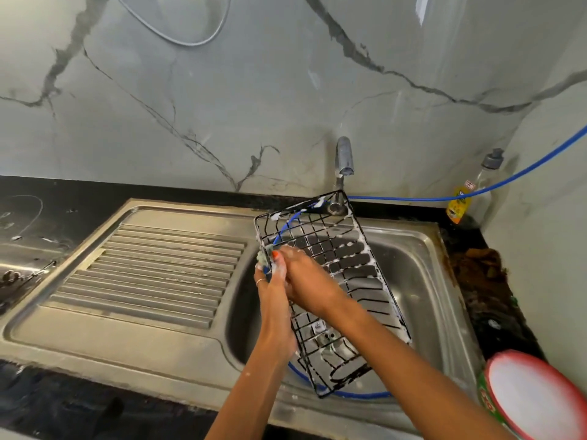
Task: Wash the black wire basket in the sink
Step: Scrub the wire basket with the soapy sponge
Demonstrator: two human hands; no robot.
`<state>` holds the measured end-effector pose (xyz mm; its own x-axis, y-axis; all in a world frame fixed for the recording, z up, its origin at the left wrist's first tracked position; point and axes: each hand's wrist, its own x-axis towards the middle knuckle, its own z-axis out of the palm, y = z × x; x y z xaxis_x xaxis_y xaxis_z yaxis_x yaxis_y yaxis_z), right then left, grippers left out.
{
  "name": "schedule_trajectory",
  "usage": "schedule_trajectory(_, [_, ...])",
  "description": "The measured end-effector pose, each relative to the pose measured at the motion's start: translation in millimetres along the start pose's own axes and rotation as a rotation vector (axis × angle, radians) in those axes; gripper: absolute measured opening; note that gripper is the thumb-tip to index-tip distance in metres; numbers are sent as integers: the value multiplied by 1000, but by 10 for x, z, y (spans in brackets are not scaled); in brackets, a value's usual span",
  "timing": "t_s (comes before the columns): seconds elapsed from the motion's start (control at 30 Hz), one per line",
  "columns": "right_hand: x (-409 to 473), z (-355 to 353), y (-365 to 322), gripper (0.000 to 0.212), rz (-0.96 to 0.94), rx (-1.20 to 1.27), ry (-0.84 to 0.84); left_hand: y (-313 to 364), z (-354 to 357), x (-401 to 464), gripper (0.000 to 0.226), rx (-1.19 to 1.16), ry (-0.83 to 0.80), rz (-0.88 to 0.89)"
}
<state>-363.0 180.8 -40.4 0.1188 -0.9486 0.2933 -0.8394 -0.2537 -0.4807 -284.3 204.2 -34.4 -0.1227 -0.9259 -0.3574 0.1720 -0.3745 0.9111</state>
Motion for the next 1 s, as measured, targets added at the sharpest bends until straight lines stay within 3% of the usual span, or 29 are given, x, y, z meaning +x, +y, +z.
schedule_trajectory(0.1, [-119,-97,146,26,-6,-236,53,14,-39,-21,93,40,-26,13])
schedule_trajectory(0.23, [-220,-183,273,29,342,-164,211,58,-13,24,70,47,-16,26])
schedule_trajectory(0.27, [-238,-176,226,28,355,-97,175,61,19,31,63,36,-10,22])
schedule_trajectory(0.4, [-436,-11,7,38,64,0,-49,43,98,84,49,-42,29,-26])
schedule_trajectory(0.6, [-435,-171,324,26,447,-126,71,66,57,144,51,-9,50,-10])
schedule_trajectory(0.8, [-576,-14,-71,34,165,18,-173,138,108,81,59,-57,39,-18])
schedule_trajectory(0.87, [-576,-88,32,29,281,-37,-184,144,77,67,68,-39,31,-15])
schedule_trajectory(1.0, [-585,-196,167,27,525,-214,-126,196,25,50,63,-30,76,43])
